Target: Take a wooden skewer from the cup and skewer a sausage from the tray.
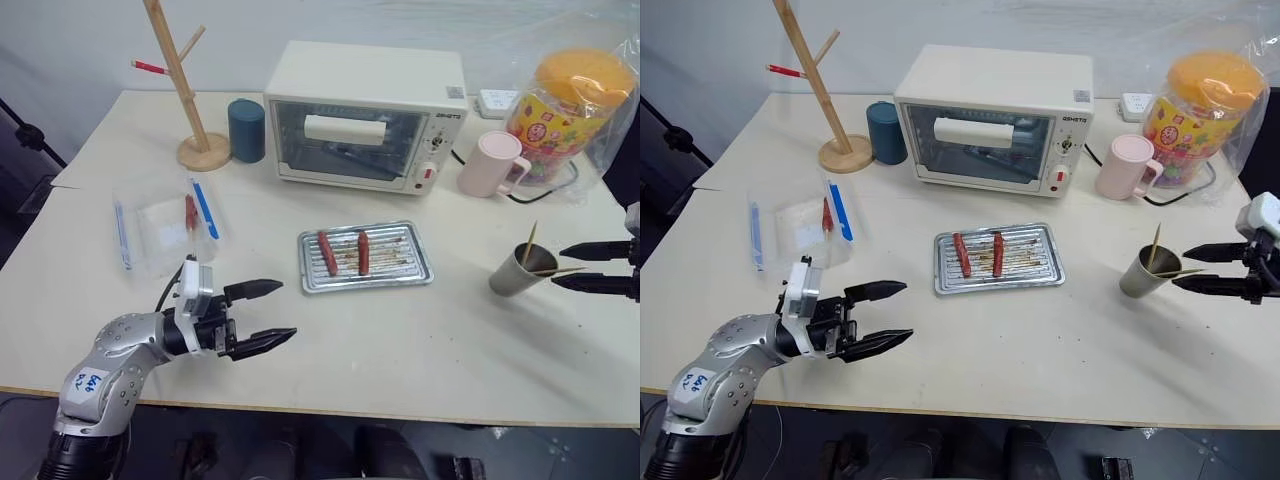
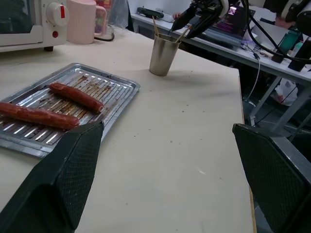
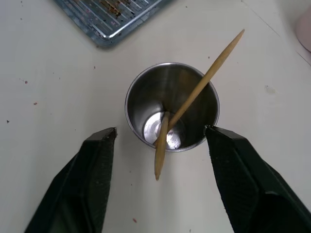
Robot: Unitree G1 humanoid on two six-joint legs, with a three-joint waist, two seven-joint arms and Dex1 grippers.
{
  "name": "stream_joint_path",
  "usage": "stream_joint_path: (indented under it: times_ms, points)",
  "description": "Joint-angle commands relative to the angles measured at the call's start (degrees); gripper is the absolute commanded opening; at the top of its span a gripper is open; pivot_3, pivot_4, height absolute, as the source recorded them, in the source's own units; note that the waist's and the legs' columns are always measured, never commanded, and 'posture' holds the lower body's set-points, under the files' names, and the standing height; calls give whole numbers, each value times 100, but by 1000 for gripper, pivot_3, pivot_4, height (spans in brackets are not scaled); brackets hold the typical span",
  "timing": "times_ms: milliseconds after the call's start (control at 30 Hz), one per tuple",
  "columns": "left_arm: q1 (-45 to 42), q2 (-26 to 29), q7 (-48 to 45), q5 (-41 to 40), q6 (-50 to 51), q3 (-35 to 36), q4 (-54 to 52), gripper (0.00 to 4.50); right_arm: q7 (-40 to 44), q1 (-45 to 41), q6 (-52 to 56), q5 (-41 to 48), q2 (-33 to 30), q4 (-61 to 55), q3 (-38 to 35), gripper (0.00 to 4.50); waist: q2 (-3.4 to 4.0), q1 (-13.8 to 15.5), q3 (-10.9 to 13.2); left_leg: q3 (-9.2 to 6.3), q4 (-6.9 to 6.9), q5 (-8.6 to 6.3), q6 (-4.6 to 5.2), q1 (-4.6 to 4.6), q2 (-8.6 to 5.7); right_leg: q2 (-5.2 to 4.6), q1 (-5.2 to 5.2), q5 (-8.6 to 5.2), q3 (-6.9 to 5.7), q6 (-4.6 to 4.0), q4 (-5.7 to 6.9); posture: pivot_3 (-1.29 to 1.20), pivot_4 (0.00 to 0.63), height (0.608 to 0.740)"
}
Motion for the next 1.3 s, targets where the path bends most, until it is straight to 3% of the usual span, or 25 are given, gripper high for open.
stream_joint_path:
  times_ms: [33, 267, 533, 833, 1000, 1100, 1300]
  points:
    - [-20, 5, 20, -10, -127, 67, -179, 4500, 198, -133, -19, -111, -39, 20, -23, 1795, 0, 3, 0, 0, 0, 0, 0, 0, 0, 0, 0, 0, 0, 0, 0, 0, 150, 740]
    - [5, -7, 61, 3, -160, 45, -201, 4500, 277, -251, 105, -151, -72, 82, -56, 38, 1, 1, 0, 0, 0, 0, -1, -1, 0, 0, -1, 0, 0, 0, 0, 0, 150, 740]
    - [-28, -63, 74, 60, -260, -16, -127, 4500, 551, -760, 366, -179, -327, 280, -67, 38, 9, 1, 0, 0, 0, 0, 0, -2, -2, 0, -2, 0, 1, 0, 1, 0, 150, 740]
    - [-209, -238, -81, 204, -506, -200, 252, 4500, 644, -854, 1433, 1182, -2030, -369, 332, 38, 43, 17, 10, -1, -2, 0, -1, -14, -4, -2, -11, 0, -2, 0, -2, 0, 150, 740]
    - [-438, -269, -266, 194, -456, -330, 550, 4500, 644, -1174, 2060, 1997, -2473, -691, 342, 38, 50, -4, 14, 0, -4, 0, -1, -12, -3, -2, -11, 0, 1, 0, -1, 0, 150, 740]
    - [-623, -338, -269, 136, -424, -347, 659, 4500, 644, -1492, 2602, 2379, -2487, -923, 353, 38, 50, 9, 14, 0, -4, 0, -1, -12, -3, -2, -11, 0, 1, 0, -1, 0, 150, 740]
    - [-1143, -571, -281, -378, 189, -400, 688, 4500, 398, -1854, 3815, 3136, -1235, -1930, 241, 38, 30, 10, 25, -3, -7, 0, 0, -17, -3, -2, -12, 1, -2, 1, -8, 0, 150, 740]
